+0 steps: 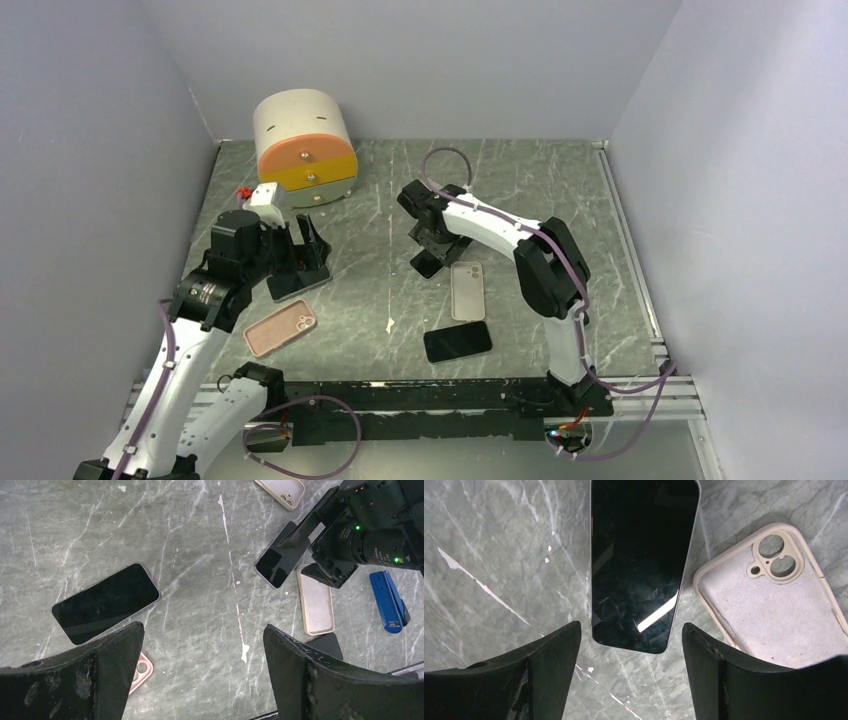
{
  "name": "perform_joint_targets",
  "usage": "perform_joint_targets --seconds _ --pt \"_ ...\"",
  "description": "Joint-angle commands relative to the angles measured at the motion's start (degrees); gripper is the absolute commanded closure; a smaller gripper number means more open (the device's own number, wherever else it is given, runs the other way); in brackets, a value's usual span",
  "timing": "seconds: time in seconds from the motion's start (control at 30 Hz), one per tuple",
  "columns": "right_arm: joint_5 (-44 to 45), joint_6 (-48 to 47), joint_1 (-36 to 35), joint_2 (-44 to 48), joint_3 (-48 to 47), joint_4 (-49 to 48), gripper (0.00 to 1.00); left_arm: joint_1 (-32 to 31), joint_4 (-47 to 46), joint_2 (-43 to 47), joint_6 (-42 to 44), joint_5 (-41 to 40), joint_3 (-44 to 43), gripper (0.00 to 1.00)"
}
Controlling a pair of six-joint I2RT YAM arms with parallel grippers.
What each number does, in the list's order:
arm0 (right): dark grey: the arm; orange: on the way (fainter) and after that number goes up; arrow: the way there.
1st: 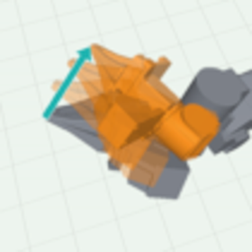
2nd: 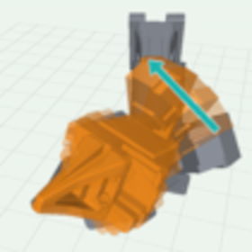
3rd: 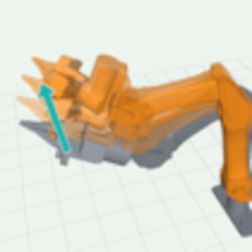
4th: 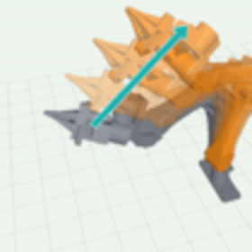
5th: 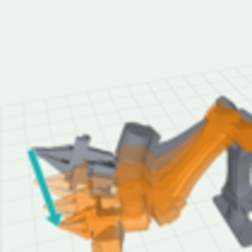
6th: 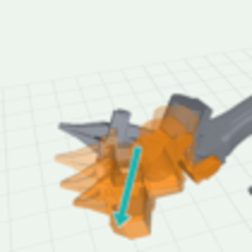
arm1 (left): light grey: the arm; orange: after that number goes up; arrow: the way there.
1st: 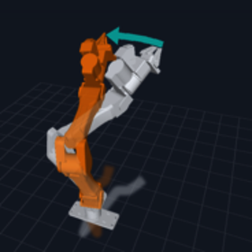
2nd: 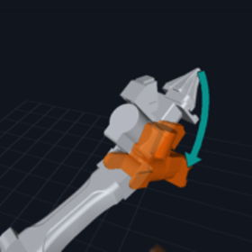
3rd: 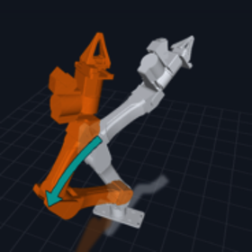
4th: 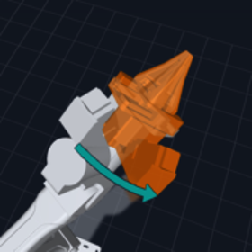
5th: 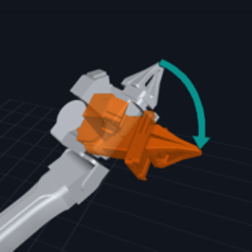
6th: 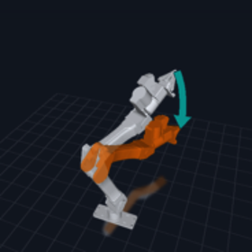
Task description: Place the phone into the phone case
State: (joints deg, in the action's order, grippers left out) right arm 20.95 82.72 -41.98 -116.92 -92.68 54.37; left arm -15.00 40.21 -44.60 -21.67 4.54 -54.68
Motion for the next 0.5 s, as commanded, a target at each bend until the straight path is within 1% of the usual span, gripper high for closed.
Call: perform_joint_targets --seconds 0.0,0.13,0.47 --pt "0.6 1.9 1.6 -0.6 -1.1 1.5 0.22 0.2 -0.7 0.9 0.7 -0.9 -2.2 0.06" --pt "0.6 1.8 2.5 -2.2 -2.3 2.4 0.22 0.2 -0.7 0.9 0.7 -0.8 -2.2 0.06" --pt "-1.0 1.7 3.2 -3.4 -2.0 0.7 0.20 0.2 -1.1 0.4 0.8 -0.3 -2.0 0.06"
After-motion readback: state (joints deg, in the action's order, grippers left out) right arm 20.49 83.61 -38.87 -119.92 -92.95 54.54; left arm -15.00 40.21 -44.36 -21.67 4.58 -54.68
